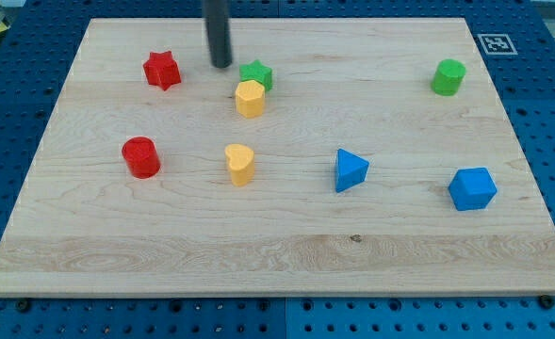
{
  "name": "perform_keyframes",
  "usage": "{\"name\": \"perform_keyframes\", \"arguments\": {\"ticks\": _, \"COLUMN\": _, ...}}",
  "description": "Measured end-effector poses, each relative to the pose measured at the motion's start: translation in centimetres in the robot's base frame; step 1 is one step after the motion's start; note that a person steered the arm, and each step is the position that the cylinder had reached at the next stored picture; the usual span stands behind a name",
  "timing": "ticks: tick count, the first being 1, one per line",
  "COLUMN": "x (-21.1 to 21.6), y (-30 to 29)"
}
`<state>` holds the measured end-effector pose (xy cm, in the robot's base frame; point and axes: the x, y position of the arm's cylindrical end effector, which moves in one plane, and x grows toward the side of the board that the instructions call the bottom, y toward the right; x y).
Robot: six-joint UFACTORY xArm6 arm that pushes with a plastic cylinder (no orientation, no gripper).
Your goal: Move the yellow heart right to the yellow hexagon
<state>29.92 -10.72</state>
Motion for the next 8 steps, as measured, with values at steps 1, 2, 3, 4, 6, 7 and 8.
{"name": "perform_keyframes", "arguments": {"ticks": 1, "x": 2.9, "y": -2.8}}
{"name": "perform_keyframes", "arguments": {"ticks": 2, "x": 7.4, "y": -2.8}}
{"name": "perform_keyframes", "arguments": {"ticks": 3, "x": 12.4, "y": -2.8}}
{"name": "perform_keyframes", "arguments": {"ticks": 4, "x": 16.6, "y": -2.4}}
{"name": "perform_keyframes", "arguments": {"ticks": 6, "x": 19.4, "y": 5.1}}
{"name": "perform_keyframes", "arguments": {"ticks": 7, "x": 15.8, "y": 10.0}}
{"name": "perform_keyframes", "arguments": {"ticks": 8, "x": 15.8, "y": 10.7}}
